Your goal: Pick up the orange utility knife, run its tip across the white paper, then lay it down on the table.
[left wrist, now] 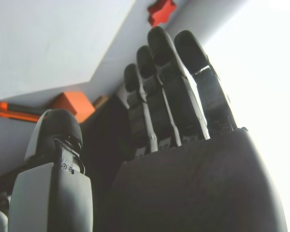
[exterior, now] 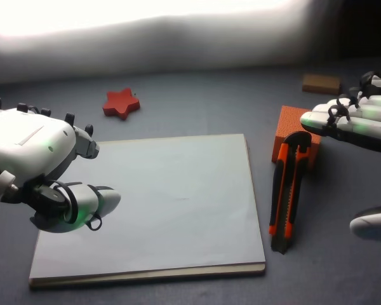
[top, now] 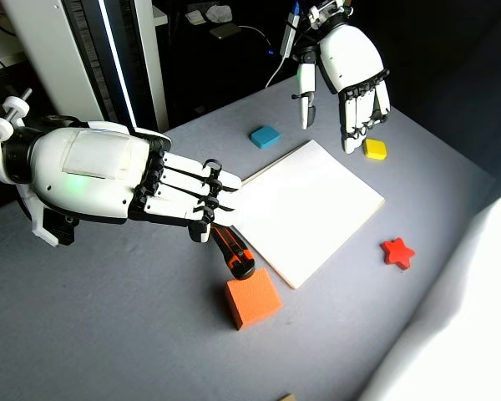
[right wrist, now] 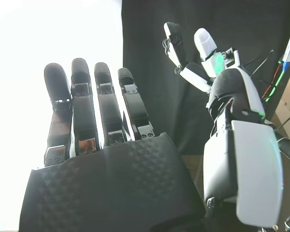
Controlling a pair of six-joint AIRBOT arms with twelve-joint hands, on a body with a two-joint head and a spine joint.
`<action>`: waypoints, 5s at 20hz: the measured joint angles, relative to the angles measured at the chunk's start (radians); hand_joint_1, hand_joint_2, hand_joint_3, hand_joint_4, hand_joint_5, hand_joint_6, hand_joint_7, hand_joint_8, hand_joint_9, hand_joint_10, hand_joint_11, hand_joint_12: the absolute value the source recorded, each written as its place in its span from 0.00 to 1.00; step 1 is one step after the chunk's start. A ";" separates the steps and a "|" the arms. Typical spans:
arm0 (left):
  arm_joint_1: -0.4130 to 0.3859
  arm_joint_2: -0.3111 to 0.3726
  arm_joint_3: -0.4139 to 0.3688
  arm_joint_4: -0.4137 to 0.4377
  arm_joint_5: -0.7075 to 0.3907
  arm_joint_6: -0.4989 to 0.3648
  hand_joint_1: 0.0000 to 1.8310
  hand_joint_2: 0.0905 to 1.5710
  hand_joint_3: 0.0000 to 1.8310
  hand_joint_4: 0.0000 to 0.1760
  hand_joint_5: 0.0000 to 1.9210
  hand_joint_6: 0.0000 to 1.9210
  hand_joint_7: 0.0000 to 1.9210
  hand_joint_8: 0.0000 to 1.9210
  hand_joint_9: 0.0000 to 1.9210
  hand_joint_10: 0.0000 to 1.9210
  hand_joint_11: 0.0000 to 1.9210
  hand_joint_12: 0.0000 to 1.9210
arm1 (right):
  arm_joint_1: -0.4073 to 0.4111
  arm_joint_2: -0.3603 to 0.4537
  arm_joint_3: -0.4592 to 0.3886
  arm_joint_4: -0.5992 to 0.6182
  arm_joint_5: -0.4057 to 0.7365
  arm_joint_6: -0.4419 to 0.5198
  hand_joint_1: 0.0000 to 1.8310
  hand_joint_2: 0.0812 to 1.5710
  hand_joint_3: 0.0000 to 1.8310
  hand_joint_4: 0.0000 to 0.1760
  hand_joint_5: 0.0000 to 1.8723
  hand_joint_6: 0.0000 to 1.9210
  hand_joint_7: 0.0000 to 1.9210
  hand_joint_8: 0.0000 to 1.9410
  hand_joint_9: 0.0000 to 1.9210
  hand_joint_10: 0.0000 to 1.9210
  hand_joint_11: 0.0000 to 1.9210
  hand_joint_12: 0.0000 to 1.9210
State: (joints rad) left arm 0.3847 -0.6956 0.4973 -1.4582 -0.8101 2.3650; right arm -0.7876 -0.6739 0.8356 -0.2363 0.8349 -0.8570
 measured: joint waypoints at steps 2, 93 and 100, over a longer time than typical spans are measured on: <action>0.001 0.000 0.002 -0.005 0.000 0.009 0.04 0.69 0.01 0.40 0.00 0.00 0.02 0.00 0.03 0.01 0.00 0.21 | -0.019 -0.006 0.000 -0.003 0.026 -0.003 0.12 0.64 0.01 0.00 0.02 0.00 0.06 0.00 0.05 0.01 0.00 0.19; -0.006 -0.013 0.063 -0.070 -0.042 0.020 0.02 0.77 0.00 0.32 0.02 0.00 0.04 0.00 0.03 0.00 0.00 0.19 | 0.365 -0.510 0.450 -1.371 -0.513 0.829 0.63 0.71 0.00 0.00 0.50 0.60 0.58 1.00 0.62 1.00 0.63 1.00; -0.006 -0.013 0.063 -0.067 -0.040 0.020 0.01 0.77 0.00 0.33 0.01 0.00 0.04 0.00 0.04 0.00 0.00 0.22 | 0.359 -0.502 0.431 -1.379 -0.503 0.819 0.81 0.77 0.00 0.99 0.69 1.00 0.80 1.00 0.86 1.00 0.88 1.00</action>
State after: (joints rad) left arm 0.3782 -0.7090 0.5606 -1.5253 -0.8497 2.3848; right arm -0.4282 -1.1759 1.2667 -1.6157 0.3317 -0.0376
